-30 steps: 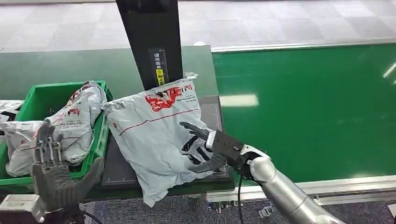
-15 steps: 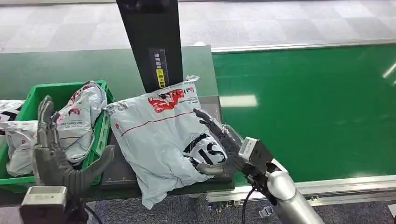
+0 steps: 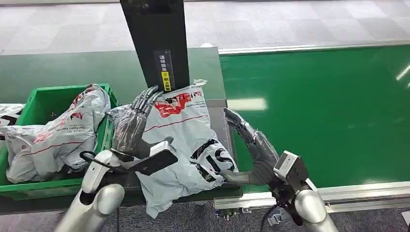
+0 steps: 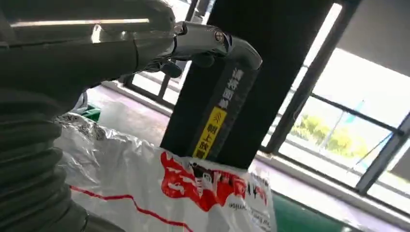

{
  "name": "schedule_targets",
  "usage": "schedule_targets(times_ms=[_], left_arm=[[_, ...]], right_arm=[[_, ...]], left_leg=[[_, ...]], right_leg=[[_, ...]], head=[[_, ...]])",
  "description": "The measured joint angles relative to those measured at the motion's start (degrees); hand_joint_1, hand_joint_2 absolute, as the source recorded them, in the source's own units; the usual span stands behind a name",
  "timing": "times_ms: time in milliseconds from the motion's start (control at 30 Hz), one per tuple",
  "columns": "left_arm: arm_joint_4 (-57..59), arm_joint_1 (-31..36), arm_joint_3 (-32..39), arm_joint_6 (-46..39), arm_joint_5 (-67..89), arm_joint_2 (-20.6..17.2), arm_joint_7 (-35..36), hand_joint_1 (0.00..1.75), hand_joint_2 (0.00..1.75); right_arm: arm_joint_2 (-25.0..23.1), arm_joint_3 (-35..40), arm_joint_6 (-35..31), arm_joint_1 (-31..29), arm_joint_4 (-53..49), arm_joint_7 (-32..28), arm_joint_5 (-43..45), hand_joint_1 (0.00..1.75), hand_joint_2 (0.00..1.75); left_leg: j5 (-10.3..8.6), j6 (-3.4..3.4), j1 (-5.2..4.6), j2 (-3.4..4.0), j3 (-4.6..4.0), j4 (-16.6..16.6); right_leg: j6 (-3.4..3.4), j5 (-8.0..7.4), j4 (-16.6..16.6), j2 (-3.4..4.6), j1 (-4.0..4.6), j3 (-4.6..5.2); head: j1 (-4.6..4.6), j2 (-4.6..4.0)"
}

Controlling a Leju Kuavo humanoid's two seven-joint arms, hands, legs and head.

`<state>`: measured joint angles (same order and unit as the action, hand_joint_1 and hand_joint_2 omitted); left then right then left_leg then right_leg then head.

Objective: Moved the parcel from conveyor to table for the left to box.

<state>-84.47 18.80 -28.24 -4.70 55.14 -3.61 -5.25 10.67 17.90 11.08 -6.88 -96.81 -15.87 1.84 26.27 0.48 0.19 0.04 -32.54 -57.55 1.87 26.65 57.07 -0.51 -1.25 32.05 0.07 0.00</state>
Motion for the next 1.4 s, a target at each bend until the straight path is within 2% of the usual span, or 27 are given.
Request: schedule_targets(times_ms=[367, 633, 967, 1400], left_arm=[[15.18, 8.39, -8.66, 4.68, -3.01, -3.73, -2.55, 0.0, 1.75], [22.56, 9.78, -13.35, 4.42, -3.78, -5.46, -3.58, 0.0, 1.75], [26.03, 11.12, -18.12, -0.99, 0.61, -7.52, -4.59, 0.0, 1.75], [26.22, 11.5, -20.63, -2.19, 1.51, -8.72, -5.05, 0.0, 1.75]], right_arm=[[-0.94, -1.77, 1.01, -0.09, -0.26, 0.07, -0.5, 0.0, 1.75], [-1.27, -2.1, 1.09, -0.2, -0.17, 0.04, -0.5, 0.0, 1.75], [-1.4, -2.1, 1.53, -0.3, 1.16, -1.38, -0.52, 0.0, 1.75], [-1.9, -2.01, 1.97, -3.33, 4.02, -1.66, -0.52, 0.0, 1.75]], left_leg=[[0.0, 0.0, 0.0, 0.04, -0.01, 0.0], [0.0, 0.0, 0.0, 0.04, -0.02, 0.01], [0.0, 0.0, 0.0, 0.03, 0.0, 0.02], [-0.02, -0.02, 0.01, 0.03, 0.02, 0.02]], right_leg=[[0.0, 0.0, 0.01, 0.04, 0.0, 0.01], [0.0, 0.01, 0.02, 0.04, 0.0, 0.01], [0.0, 0.0, 0.02, 0.04, 0.0, -0.02], [-0.01, 0.0, 0.05, 0.04, 0.01, -0.03]], head=[[0.0, 0.0], [0.0, 0.0], [0.0, 0.0], [-0.02, 0.0]])
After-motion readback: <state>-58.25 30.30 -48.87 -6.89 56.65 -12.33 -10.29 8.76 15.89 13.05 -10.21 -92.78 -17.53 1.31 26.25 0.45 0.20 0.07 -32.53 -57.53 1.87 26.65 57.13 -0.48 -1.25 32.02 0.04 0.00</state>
